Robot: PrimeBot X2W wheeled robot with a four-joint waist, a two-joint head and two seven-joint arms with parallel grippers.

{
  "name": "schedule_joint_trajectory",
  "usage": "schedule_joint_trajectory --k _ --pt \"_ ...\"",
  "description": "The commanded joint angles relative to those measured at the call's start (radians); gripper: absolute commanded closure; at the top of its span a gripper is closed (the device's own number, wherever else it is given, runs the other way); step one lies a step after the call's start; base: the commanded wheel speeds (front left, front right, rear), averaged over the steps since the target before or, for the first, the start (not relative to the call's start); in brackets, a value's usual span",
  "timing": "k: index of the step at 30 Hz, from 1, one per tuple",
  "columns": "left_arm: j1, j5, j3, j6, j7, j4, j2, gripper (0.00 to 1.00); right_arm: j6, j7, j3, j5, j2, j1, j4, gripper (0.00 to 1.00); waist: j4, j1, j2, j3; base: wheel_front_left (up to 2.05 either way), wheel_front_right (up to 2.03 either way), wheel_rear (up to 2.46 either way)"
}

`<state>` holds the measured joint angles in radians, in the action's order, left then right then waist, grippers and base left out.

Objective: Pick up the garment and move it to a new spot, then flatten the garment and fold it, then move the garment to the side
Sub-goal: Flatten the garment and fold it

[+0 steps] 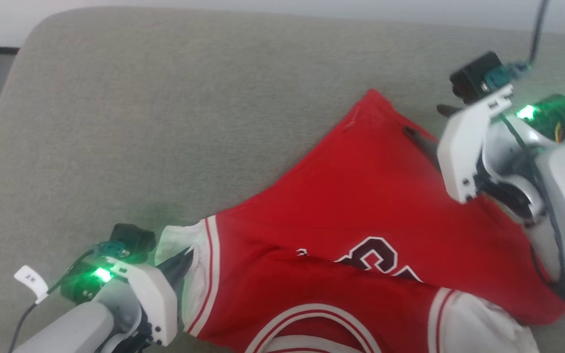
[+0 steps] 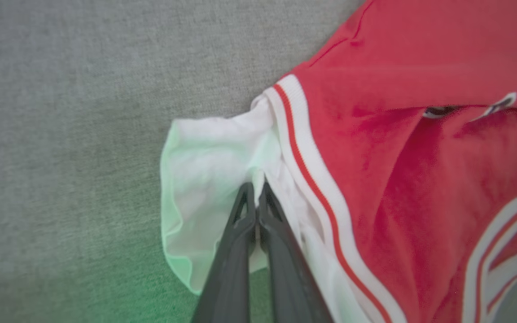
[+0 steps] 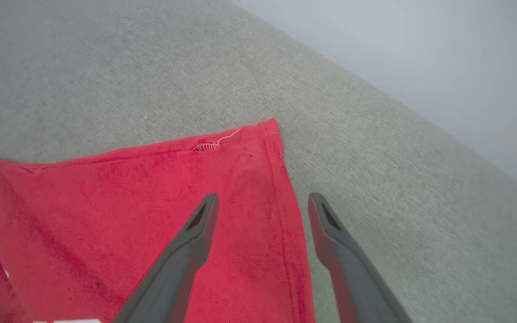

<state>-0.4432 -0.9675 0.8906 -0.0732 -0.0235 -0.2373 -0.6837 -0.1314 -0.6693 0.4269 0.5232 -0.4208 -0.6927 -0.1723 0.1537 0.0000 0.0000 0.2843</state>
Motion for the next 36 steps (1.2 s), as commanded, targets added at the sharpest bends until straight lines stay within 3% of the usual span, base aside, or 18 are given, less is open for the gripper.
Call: schedule_joint_trajectory --k 1,11,18,19,20,21,24,29,34,36 --pt "-0.018 0.016 0.006 0.008 0.0 -0.011 0.013 1.0 0.001 0.016 0.025 0.011 0.013 -0.05 -0.066 0.0 0.031 0.0 0.0 0.024 0.0 0.0 0.0" --pt "-0.088 0.035 0.034 0.049 0.007 -0.078 0.092 1.0 0.001 0.052 0.199 0.027 0.036 -0.308 -0.465 0.0 0.123 0.0 0.0 0.085 0.0 0.0 0.0" --pt "-0.109 0.037 0.043 0.072 0.016 -0.136 0.125 1.0 0.001 -0.036 0.348 0.082 0.044 -0.372 -0.654 0.0 0.153 0.0 0.0 0.1 0.0 0.0 0.0" --pt "-0.112 0.038 0.045 0.074 0.018 -0.143 0.127 1.0 0.001 -0.055 0.366 0.097 0.045 -0.373 -0.67 0.11 0.155 0.0 0.0 0.101 0.0 0.0 0.0" --pt "-0.112 0.038 0.045 0.074 0.018 -0.143 0.127 1.0 0.001 -0.055 0.366 0.097 0.045 -0.373 -0.67 0.11 0.155 0.0 0.0 0.101 0.0 0.0 0.0" --pt "-0.114 0.038 0.045 0.077 0.018 -0.15 0.13 1.0 0.001 -0.073 0.383 0.112 0.042 -0.376 -0.684 0.97 0.156 0.0 0.0 0.101 0.0 0.0 0.0" --pt "-0.119 0.033 0.042 0.08 0.02 -0.17 0.129 1.0 0.001 -0.086 0.417 0.15 0.027 -0.389 -0.702 1.0 0.155 0.0 0.0 0.098 0.0 0.0 0.0" --pt "-0.136 0.011 0.021 0.075 0.005 -0.173 0.106 1.0 0.002 -0.009 0.436 0.186 0.011 -0.431 -0.695 1.0 0.134 0.0 0.0 0.072 0.0 0.0 0.0" --pt "-0.175 -0.001 -0.013 0.057 -0.037 -0.121 0.046 1.0 0.002 0.062 0.463 0.218 -0.009 -0.458 -0.649 1.0 0.096 0.0 0.0 0.025 0.0 0.0 0.0" --pt "-0.207 -0.003 -0.033 0.039 -0.077 -0.086 -0.005 1.0 0.002 0.096 0.472 0.236 -0.029 -0.466 -0.622 1.0 0.071 0.0 0.0 -0.008 0.0 0.0 0.0"
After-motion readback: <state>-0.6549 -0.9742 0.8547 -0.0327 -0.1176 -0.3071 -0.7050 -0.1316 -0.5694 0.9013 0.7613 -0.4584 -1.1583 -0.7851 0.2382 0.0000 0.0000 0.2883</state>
